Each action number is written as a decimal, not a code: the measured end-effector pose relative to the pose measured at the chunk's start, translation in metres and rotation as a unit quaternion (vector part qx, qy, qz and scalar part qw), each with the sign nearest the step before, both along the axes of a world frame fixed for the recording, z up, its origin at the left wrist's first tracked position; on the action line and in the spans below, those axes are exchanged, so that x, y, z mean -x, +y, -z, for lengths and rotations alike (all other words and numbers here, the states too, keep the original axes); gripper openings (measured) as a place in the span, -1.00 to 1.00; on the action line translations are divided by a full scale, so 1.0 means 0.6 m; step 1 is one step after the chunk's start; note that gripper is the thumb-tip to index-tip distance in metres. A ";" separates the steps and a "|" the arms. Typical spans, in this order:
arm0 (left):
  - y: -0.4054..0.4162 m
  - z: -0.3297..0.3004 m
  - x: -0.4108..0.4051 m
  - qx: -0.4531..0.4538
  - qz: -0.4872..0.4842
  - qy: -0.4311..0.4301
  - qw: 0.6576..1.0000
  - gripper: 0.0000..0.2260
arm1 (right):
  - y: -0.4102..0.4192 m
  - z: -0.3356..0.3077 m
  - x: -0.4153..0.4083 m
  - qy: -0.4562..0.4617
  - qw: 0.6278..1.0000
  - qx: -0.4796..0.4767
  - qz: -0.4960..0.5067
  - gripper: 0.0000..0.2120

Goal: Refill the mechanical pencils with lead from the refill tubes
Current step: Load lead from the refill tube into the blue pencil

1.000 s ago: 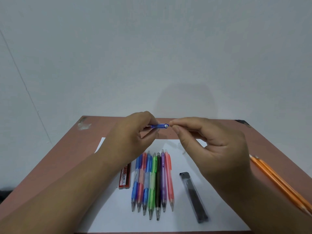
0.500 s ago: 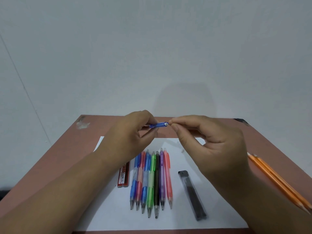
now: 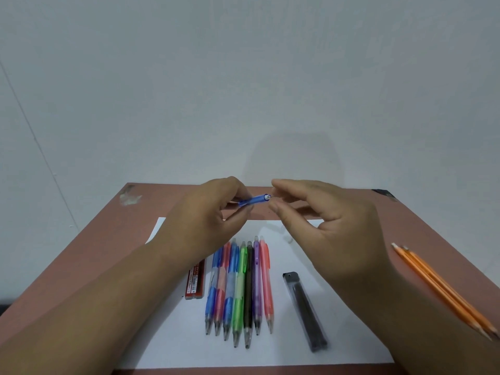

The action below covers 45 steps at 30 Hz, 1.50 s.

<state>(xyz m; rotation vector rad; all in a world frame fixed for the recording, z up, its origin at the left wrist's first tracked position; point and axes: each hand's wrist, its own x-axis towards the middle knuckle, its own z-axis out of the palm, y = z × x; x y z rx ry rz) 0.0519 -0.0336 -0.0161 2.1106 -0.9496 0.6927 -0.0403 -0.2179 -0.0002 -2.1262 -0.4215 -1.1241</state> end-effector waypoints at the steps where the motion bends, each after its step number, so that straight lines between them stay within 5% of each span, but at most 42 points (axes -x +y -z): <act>1: 0.000 0.000 -0.001 0.002 -0.001 0.003 1.000 -0.89 | -0.001 0.001 0.000 0.008 1.000 -0.004 0.003 -0.70; 7: -0.002 -0.001 0.000 0.028 -0.010 0.048 0.998 -0.90 | -0.009 -0.006 -0.006 0.064 0.996 -0.022 0.053 -0.79; 14: 0.001 -0.004 0.000 0.023 -0.031 0.065 0.997 -0.85 | -0.045 0.000 -0.022 0.345 0.925 0.031 0.158 -0.85; 23: 0.007 -0.002 -0.010 0.005 -0.054 0.038 0.998 -0.88 | -0.054 0.013 -0.029 0.418 0.898 0.045 0.129 -0.93; 32: 0.008 -0.002 -0.012 -0.006 -0.066 0.038 0.997 -0.87 | -0.053 0.007 -0.028 0.386 0.908 0.122 0.109 -0.86; 37: 0.011 -0.001 -0.016 -0.028 -0.068 0.010 0.997 -0.85 | -0.038 -0.011 -0.012 0.218 0.975 0.019 0.042 -0.86; 45: 0.012 0.001 -0.018 -0.035 -0.058 -0.005 0.998 -0.84 | -0.036 -0.007 -0.012 0.152 0.987 0.000 0.041 -0.87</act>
